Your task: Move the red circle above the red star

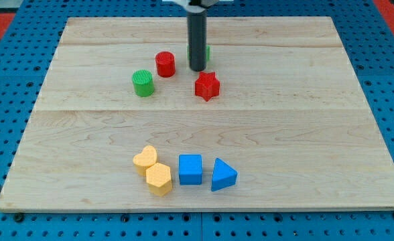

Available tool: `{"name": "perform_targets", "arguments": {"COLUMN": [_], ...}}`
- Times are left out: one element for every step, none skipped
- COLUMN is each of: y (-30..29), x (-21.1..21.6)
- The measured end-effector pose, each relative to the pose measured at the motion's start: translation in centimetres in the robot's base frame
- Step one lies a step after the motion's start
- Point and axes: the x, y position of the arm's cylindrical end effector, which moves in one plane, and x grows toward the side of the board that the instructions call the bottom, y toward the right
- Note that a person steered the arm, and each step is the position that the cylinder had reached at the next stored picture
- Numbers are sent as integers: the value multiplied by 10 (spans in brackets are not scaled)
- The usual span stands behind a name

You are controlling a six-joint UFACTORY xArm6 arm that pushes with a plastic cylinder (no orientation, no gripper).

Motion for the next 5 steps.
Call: {"name": "perform_targets", "arguments": {"y": [-13,-80,-153,-157,-127], "x": [-39,-64,-41,-12,13]}}
